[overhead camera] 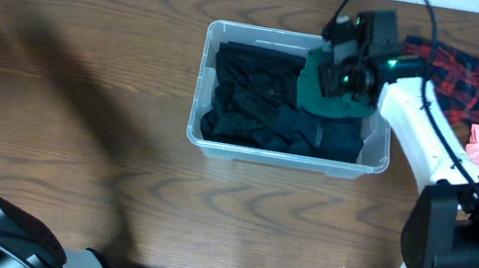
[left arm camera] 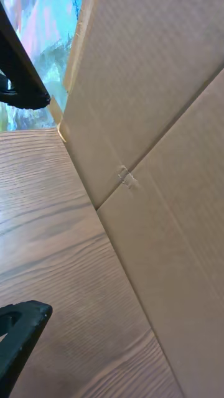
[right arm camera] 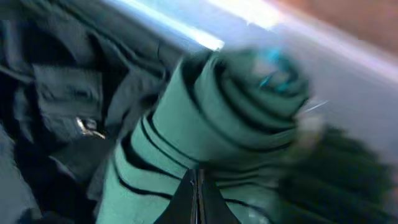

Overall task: Pack container
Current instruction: 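Press the green garment down into the bin with the right gripper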

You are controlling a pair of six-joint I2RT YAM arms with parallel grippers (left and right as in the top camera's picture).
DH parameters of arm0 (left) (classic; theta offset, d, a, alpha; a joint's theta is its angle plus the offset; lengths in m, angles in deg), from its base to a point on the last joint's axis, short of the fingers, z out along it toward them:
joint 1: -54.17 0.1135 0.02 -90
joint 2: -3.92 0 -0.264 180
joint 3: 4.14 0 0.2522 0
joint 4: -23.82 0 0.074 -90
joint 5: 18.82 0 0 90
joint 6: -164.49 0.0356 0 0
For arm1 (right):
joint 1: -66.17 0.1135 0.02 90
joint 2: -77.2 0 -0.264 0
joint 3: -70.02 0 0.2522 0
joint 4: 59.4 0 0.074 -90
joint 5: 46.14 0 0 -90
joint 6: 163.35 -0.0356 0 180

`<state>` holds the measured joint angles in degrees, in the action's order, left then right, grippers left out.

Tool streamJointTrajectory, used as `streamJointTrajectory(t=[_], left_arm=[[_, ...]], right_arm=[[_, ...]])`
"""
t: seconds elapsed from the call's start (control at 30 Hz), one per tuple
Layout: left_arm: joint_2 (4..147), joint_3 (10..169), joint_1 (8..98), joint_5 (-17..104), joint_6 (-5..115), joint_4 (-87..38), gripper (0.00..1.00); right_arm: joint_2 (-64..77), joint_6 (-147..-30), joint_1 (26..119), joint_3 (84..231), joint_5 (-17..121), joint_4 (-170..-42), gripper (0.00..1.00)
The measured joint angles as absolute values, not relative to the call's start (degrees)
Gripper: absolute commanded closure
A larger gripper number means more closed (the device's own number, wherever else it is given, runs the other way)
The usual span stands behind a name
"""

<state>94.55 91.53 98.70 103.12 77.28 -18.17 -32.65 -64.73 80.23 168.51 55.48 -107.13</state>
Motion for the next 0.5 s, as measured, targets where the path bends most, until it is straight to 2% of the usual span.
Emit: streamJointTrajectory(t=[0.17, 0.27, 0.5], left_arm=[[94.6, 91.5, 98.7, 103.1, 77.3, -18.2, 0.02], [94.6, 91.5, 98.7, 103.1, 77.3, -18.2, 0.02], [94.6, 91.5, 98.7, 103.1, 77.3, -18.1, 0.02]], right_arm=[[-34.2, -64.7, 80.3, 163.2, 55.4, -101.0, 0.98], [-34.4, -64.7, 80.2, 163.2, 55.2, -99.4, 0.94], [-34.4, -65.4, 79.3, 171.2, 54.5, -104.3, 0.91]])
